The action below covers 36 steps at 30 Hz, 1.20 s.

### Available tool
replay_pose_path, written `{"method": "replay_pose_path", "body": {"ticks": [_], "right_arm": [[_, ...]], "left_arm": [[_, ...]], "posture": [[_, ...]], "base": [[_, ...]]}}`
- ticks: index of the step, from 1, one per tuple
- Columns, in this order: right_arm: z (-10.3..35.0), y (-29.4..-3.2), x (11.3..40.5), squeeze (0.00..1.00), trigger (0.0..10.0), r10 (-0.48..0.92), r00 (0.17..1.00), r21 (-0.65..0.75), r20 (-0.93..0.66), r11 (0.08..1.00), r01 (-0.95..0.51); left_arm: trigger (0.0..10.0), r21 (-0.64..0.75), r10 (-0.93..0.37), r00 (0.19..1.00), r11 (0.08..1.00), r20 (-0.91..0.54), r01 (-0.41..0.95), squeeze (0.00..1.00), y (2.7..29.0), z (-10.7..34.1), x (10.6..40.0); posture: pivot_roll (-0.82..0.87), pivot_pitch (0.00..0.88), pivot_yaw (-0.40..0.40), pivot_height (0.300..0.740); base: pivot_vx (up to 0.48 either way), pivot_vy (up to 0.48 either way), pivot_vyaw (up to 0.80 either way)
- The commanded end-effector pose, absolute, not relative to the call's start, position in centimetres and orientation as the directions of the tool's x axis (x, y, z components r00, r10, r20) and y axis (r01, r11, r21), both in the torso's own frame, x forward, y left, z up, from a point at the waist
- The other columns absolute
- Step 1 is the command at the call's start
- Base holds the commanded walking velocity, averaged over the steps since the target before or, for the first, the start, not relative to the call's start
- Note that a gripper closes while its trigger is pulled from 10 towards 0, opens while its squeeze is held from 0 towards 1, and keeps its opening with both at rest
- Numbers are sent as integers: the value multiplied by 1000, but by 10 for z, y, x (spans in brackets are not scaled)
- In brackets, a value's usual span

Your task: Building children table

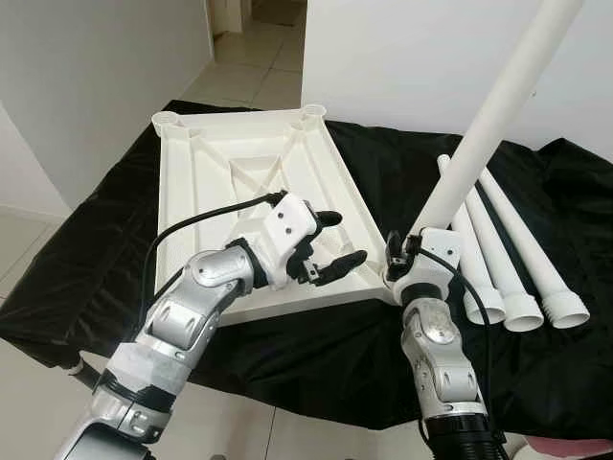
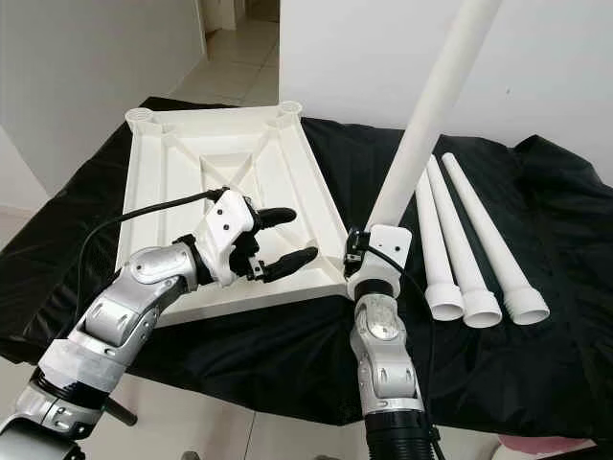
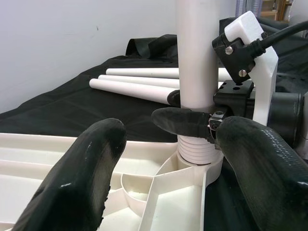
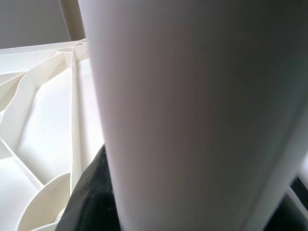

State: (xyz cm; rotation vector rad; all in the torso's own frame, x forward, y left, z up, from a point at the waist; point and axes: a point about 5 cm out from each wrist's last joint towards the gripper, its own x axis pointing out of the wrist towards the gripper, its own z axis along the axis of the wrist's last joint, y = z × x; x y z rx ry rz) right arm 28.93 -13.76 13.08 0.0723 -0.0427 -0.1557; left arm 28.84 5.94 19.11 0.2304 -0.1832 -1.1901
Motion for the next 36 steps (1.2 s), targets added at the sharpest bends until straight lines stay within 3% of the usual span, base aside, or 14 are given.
{"method": "replay_pose_path", "body": {"ticks": [1,8,9,10,11,16,17,18,19,36], "right_arm": [[113,-133,282,0,10000,-173,984,91,-52,980,177],[118,-135,282,0,10000,-193,981,81,-18,978,193],[119,-135,282,329,10000,-184,983,92,-9,979,184],[119,-135,282,329,10000,-184,983,92,-9,979,184],[123,-136,281,1000,10000,-157,987,112,25,982,153],[128,-137,280,1000,10000,-127,990,123,65,985,118],[131,-138,281,416,10000,-98,992,106,82,990,90],[133,-140,282,416,10000,-78,993,98,90,993,69],[135,-142,284,0,10000,-50,993,80,103,996,42],[144,-165,305,0,10000,344,930,-34,129,939,-342]], "left_arm": [[10000,281,-932,363,351,8,893,0,62,190,288],[10000,280,-932,363,351,8,894,0,61,190,289],[10000,280,-932,363,351,9,894,0,61,190,289],[10000,280,-932,363,351,9,894,0,61,190,289],[10000,280,-932,363,351,10,894,0,61,190,288],[10000,280,-932,363,351,11,893,0,60,191,289],[10000,279,-932,363,352,12,893,0,60,191,289],[10000,279,-931,364,353,13,893,0,60,191,289],[10000,278,-932,363,353,13,894,0,60,191,289],[10000,285,-931,365,355,19,890,0,59,193,292]], "posture": [[-40,0,-47,740],[-42,0,-47,740],[-44,0,-48,740],[-44,0,-48,740],[-45,0,-49,740],[-45,0,-49,740],[-46,0,-50,740],[-46,0,-50,740],[-48,0,-50,740],[-51,0,-42,740]], "base": [[0,0,0],[0,0,0],[0,0,0],[0,0,0],[0,0,0],[0,0,0],[0,0,0],[0,0,0],[0,0,0],[0,0,0]]}}
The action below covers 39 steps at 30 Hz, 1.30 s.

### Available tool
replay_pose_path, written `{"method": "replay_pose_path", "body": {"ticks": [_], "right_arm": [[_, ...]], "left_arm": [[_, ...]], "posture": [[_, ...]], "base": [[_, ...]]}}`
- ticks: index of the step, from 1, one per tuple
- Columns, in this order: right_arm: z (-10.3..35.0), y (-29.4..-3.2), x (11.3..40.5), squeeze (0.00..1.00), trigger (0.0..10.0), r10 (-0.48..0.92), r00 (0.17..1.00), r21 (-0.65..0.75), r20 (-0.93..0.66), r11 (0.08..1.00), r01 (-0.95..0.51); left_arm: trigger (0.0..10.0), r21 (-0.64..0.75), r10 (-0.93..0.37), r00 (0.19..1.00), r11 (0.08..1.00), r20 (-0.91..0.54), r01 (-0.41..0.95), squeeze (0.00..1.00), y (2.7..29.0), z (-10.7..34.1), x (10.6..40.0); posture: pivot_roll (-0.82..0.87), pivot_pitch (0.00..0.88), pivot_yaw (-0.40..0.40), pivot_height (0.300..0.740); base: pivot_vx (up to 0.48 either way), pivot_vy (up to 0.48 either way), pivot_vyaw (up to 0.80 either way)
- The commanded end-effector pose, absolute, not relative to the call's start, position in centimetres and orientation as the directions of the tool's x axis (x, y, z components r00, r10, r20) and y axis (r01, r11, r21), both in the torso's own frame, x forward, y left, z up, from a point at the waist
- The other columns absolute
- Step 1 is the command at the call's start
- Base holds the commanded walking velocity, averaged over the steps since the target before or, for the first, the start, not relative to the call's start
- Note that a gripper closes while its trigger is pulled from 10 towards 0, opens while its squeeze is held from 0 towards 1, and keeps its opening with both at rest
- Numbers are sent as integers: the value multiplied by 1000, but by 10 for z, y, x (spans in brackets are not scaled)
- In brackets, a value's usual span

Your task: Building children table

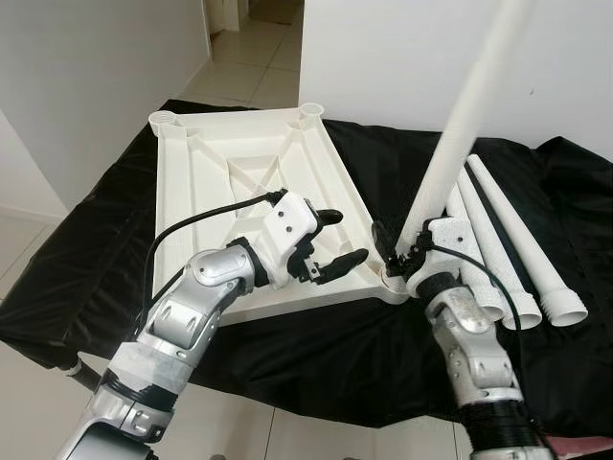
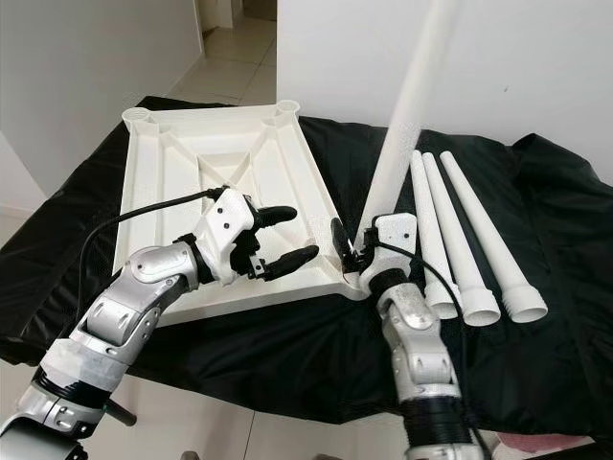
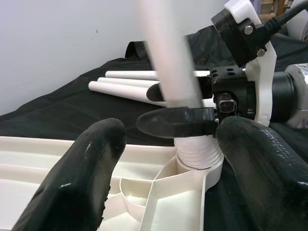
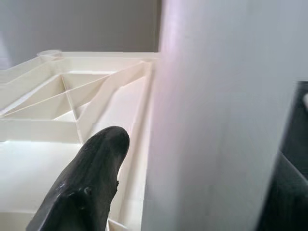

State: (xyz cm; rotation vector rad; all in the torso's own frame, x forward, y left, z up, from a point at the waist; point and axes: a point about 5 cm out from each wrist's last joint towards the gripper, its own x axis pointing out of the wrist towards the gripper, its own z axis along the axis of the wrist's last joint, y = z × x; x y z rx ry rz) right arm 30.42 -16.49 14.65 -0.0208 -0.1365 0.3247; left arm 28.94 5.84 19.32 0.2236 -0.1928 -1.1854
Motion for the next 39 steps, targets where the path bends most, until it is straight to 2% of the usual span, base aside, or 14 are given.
{"method": "replay_pose_path", "body": {"ticks": [1,6,7,13,32,33,34,35,39], "right_arm": [[143,-167,305,0,10000,358,926,-35,124,934,-356],[138,-174,308,0,10000,397,912,-51,100,918,-394],[134,-179,309,0,0,410,909,-54,81,912,-406],[125,-190,313,0,0,424,904,-34,48,906,-423],[115,-190,311,0,0,453,890,3,45,891,-454],[114,-190,311,0,4549,450,892,1,38,893,-450],[114,-190,311,0,4549,450,892,1,38,893,-450],[113,-190,311,0,10000,446,894,-2,32,895,-446],[113,-191,313,0,10000,436,900,3,27,900,-436]], "left_arm": [[10000,285,-931,365,355,19,890,0,59,193,292],[10000,288,-930,368,358,21,888,0,59,194,293],[10000,290,-929,370,361,24,886,0,59,195,294],[10000,294,-924,380,372,30,881,0,60,197,295],[10000,298,-924,382,373,31,879,0,60,198,297],[10000,297,-924,382,373,30,879,0,60,198,297],[10000,297,-924,382,373,30,879,0,60,198,297],[10000,297,-924,381,372,29,879,0,60,197,297],[10000,297,-924,380,371,29,880,0,60,197,297]], "posture": [[-51,0,-42,740],[-47,0,-43,740],[-45,0,-44,740],[-43,0,-48,740],[-46,0,-42,740],[-47,0,-42,740],[-47,0,-42,740],[-49,0,-41,740],[-49,0,-42,740]], "base": [[0,0,0],[0,0,0],[0,0,0],[0,0,0],[0,0,0],[0,0,0],[0,0,0],[0,0,0],[0,0,0]]}}
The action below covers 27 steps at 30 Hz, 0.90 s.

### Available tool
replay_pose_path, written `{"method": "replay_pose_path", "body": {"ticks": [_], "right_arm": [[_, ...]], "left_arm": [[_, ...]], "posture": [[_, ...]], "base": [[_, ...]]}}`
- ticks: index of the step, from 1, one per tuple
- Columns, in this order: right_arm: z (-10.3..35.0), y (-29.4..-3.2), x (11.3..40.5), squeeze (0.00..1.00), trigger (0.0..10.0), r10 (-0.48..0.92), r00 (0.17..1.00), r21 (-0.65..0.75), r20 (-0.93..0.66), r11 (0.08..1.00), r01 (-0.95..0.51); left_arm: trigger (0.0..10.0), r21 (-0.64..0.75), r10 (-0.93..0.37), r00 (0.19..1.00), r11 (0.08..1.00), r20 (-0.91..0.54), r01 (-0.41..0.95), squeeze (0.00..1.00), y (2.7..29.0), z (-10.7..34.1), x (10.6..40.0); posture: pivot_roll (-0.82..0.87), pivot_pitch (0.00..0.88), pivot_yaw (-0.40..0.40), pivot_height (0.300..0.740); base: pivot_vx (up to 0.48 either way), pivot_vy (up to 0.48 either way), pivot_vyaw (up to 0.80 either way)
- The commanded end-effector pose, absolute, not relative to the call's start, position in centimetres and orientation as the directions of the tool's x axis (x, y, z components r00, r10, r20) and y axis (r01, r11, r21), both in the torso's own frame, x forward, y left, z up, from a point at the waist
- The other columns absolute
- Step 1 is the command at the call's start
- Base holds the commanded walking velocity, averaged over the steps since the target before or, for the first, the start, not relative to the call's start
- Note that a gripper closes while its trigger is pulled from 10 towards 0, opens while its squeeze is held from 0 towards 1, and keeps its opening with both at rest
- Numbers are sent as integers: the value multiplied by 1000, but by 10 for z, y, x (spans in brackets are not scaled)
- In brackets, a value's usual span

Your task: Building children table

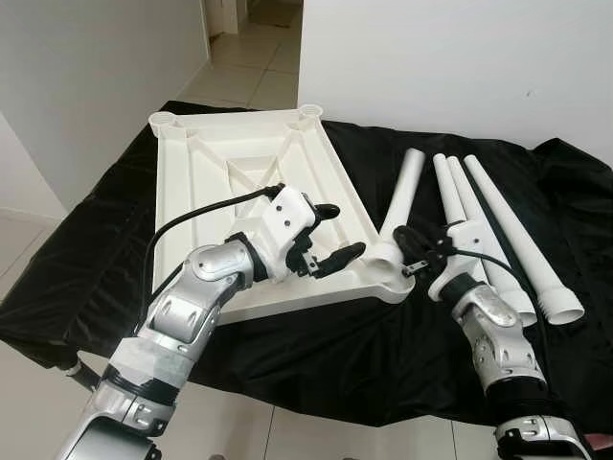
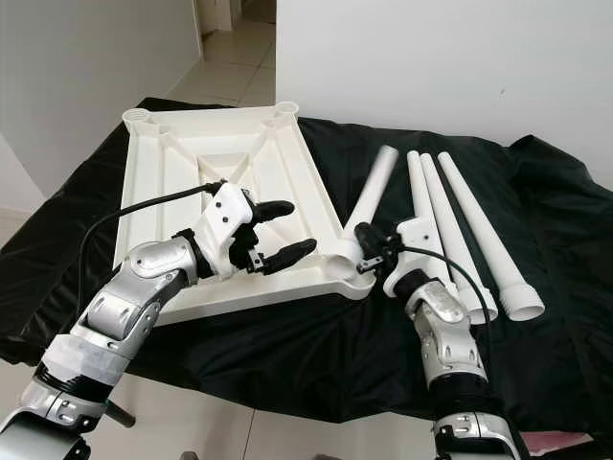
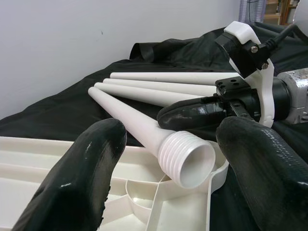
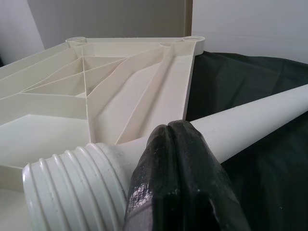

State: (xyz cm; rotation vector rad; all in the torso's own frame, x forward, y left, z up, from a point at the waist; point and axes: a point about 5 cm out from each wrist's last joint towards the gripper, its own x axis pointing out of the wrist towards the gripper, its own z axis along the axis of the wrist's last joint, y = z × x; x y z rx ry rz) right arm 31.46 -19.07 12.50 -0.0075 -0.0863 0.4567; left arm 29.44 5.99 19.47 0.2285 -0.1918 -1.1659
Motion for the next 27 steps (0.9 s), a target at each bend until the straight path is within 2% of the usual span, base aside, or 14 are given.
{"method": "replay_pose_path", "body": {"ticks": [1,9,10,17,24,27], "right_arm": [[113,-191,313,0,10000,436,900,3,27,900,-436],[113,-193,315,0,10000,420,907,11,29,907,-420],[113,-194,315,1000,10000,409,912,24,36,912,-410],[115,-198,316,1000,10000,363,930,69,64,928,-367],[116,-211,311,1000,10000,168,979,215,111,958,-189],[114,-212,310,1000,10000,137,985,243,109,957,-160]], "left_arm": [[10000,297,-924,380,371,29,880,0,60,197,297],[10000,299,-924,382,373,30,878,0,60,197,297],[10000,299,-923,382,373,30,878,0,60,198,297],[10000,299,-923,382,374,31,878,0,61,198,297],[10000,294,-927,375,365,24,883,0,60,196,296],[10000,293,-928,372,362,22,885,0,59,195,295]], "posture": [[-49,0,-42,740],[-47,0,-46,740],[-47,0,-46,740],[-42,0,-48,740],[-48,0,-39,740],[-51,0,-36,740]], "base": [[0,0,0],[0,0,0],[0,0,0],[0,0,0],[0,0,0],[0,0,0]]}}
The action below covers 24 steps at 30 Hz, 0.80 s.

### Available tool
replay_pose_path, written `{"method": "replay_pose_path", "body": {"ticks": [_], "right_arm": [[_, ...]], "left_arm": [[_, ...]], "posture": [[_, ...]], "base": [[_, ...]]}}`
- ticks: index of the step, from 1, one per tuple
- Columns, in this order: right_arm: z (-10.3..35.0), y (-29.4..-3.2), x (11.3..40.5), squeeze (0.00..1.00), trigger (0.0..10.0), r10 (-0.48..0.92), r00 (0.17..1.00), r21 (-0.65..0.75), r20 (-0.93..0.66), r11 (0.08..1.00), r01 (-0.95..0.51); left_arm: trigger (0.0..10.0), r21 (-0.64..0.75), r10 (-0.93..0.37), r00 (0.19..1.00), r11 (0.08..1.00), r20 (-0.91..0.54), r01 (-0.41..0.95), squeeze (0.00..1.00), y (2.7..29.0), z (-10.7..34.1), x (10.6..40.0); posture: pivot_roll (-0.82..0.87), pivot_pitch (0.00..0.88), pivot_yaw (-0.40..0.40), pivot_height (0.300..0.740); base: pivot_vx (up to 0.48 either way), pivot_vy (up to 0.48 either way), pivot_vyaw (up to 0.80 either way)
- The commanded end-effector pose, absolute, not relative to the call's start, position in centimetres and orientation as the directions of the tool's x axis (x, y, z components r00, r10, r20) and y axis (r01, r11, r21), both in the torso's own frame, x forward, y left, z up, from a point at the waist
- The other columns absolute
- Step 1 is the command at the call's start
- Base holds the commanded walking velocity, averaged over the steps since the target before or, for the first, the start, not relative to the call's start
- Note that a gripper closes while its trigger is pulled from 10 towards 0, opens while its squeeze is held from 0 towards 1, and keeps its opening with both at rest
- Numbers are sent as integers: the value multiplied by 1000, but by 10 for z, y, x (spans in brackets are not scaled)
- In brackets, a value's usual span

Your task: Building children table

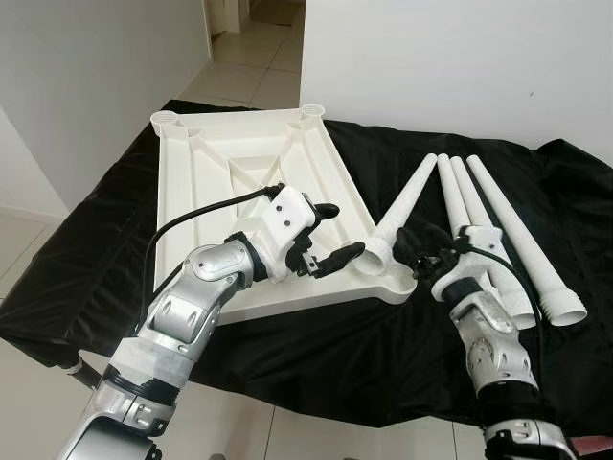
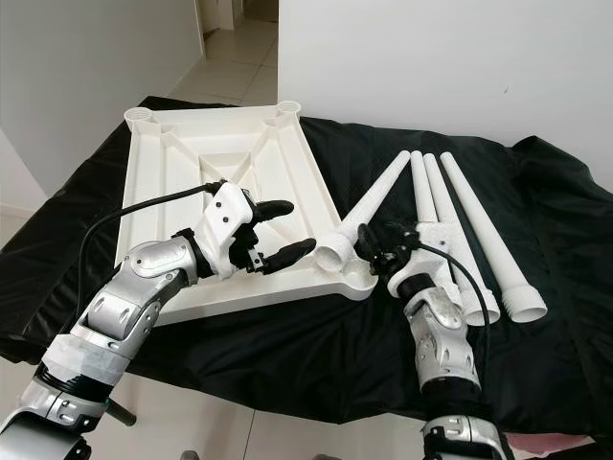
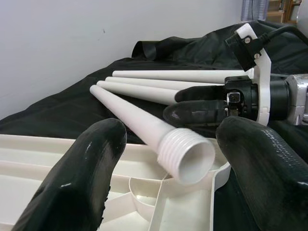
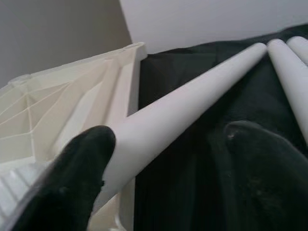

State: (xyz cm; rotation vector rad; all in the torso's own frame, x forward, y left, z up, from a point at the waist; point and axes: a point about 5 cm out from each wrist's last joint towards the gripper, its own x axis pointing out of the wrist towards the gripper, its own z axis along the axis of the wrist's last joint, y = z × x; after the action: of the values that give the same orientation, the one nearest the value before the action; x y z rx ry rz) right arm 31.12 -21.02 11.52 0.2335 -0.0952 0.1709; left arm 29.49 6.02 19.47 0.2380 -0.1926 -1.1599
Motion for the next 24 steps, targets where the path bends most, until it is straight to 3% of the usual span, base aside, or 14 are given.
{"method": "replay_pose_path", "body": {"ticks": [1,11,18,19,20,21,22,23,24], "right_arm": [[112,-212,309,1000,10000,112,988,263,104,955,-136],[113,-203,306,1000,10000,42,991,311,126,947,-80],[124,-209,302,1000,10000,-67,983,267,174,963,19],[127,-211,302,792,10000,-83,979,261,184,965,32],[127,-211,302,792,10000,-83,979,261,184,965,32],[133,-214,301,231,10000,-103,973,253,209,966,48],[137,-216,301,231,10000,-115,968,249,225,967,57],[142,-218,300,0,10000,-123,963,239,241,969,64],[145,-219,300,0,10000,-128,960,233,250,970,69]], "left_arm": [[10000,290,-929,370,360,21,887,0,59,195,295],[10000,280,-922,386,374,14,884,0,59,190,297],[10000,284,-881,472,459,24,842,0,66,186,305],[10000,284,-875,483,470,27,836,0,66,186,306],[10000,284,-875,483,470,27,836,0,66,186,306],[10000,281,-860,509,498,35,821,0,68,187,309],[10000,278,-850,526,515,41,811,0,69,187,311],[10000,271,-831,554,546,51,793,0,71,188,315],[10000,267,-818,573,565,58,781,0,73,189,317]], "posture": [[-52,0,-35,740],[-55,0,-30,740],[-58,0,-23,740],[-58,0,-23,740],[-58,0,-23,740],[-64,0,-18,740],[-64,0,-18,740],[-69,0,-13,740],[-69,0,-13,740]], "base": [[0,0,0],[0,0,0],[0,0,0],[0,0,0],[0,0,0],[0,0,0],[0,0,0],[0,0,0],[0,0,0]]}}
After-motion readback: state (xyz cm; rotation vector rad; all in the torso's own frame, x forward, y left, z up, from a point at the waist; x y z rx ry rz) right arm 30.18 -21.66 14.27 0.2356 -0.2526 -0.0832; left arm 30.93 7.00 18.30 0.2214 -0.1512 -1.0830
